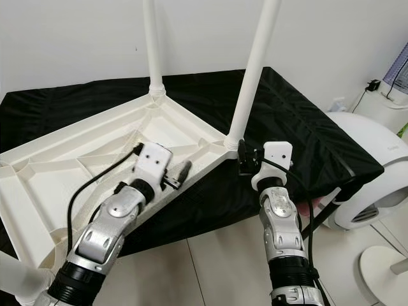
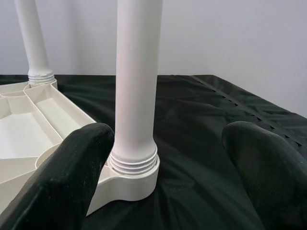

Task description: Building children table

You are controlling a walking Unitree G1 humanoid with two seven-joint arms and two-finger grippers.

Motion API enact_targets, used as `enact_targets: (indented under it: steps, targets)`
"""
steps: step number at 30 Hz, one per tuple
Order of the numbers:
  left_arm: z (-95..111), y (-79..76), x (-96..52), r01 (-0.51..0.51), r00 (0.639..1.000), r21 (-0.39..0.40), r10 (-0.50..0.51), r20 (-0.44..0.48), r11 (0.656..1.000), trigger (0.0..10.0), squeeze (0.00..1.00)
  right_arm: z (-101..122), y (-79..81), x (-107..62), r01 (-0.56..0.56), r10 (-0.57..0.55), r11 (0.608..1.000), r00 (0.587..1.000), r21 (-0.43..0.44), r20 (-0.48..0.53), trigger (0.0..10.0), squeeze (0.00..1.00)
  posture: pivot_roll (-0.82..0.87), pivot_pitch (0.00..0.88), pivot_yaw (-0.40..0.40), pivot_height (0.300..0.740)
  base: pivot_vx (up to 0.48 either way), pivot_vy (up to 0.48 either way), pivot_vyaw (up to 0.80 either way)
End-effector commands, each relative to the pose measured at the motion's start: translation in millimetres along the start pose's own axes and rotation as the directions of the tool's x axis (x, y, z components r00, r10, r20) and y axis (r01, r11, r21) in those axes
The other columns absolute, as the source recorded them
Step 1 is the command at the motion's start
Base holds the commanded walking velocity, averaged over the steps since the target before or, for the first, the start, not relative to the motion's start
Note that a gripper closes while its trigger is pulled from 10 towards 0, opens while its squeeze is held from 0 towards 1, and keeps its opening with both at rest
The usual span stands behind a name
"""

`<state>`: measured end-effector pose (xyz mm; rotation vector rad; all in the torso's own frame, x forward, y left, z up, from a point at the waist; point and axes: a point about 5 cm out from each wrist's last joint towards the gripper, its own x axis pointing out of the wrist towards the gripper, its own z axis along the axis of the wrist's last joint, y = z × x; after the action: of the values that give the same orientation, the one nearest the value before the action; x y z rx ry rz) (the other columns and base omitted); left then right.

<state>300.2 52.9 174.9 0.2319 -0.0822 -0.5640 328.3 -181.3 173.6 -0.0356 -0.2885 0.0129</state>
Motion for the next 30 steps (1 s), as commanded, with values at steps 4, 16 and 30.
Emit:
enact_targets:
  steps: [4,16,30]
  targets:
    - [-15.9,-27.2,1.7,0.17,0.981,0.037,-0.166,-0.097,0.985,10.0,0.0,-0.3,-5.1,-2.1,0.026,-0.027,1.0,1.0,-0.007,-0.013,10.0,0.0,-0.05,0.083,0.008,0.74,0.0,0.0,0.0]
    - [-27.4,-52.2,14.6,0.267,0.943,0.038,-0.253,-0.217,0.963,10.0,0.0,4.2,-6.7,0.9,0.038,-0.038,0.999,0.999,-0.022,-0.003,10.0,0.0,-0.06,0.078,0.022,0.74,0.0,0.0,0.0]
    - [-0.3,-35.5,23.5,0.185,0.975,-0.001,-0.183,-0.129,0.983,10.0,0.0,5.5,-6.3,2.8,0.022,-0.022,0.999,1.0,-0.036,-0.003,10.0,0.0,-0.06,0.088,0.02,0.74,0.0,0.0,0.0]
